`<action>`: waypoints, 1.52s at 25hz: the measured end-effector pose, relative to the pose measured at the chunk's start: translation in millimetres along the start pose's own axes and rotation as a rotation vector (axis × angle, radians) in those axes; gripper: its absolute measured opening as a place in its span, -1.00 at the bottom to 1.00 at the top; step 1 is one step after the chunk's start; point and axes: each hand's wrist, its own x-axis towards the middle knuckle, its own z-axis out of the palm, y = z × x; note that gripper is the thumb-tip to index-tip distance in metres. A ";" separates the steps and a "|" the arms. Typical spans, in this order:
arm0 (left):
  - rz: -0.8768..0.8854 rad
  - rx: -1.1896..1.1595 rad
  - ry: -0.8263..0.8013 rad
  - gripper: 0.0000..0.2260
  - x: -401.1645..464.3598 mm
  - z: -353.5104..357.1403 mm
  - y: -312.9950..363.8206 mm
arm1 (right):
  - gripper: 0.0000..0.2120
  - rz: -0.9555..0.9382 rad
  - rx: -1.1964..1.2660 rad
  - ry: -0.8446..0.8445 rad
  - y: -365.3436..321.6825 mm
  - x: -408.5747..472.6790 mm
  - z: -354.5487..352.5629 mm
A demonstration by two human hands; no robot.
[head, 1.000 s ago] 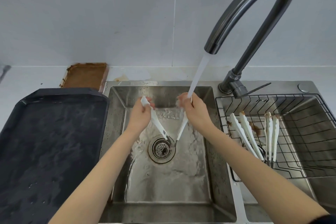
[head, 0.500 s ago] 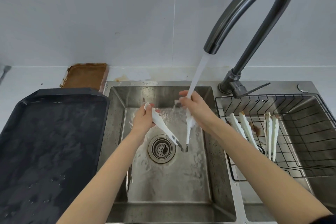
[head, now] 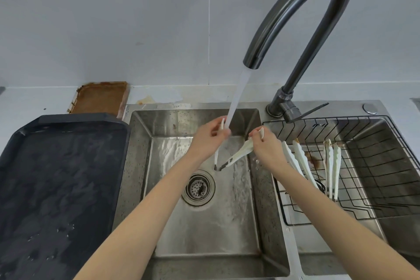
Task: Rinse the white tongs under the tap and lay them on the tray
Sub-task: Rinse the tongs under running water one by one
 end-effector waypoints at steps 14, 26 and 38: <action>0.183 0.317 0.107 -0.66 1.7 -2.4 3.3 | -0.89 -0.021 0.190 -0.095 -6.8 -12.6 3.3; -0.105 -0.021 0.227 -0.57 11.7 -22.9 -34.1 | -0.79 -0.193 0.124 -0.098 -31.7 -1.3 13.1; -0.283 -0.191 0.129 -0.55 -24.1 -12.3 -89.4 | -0.63 0.225 0.312 -0.188 7.8 -10.6 37.2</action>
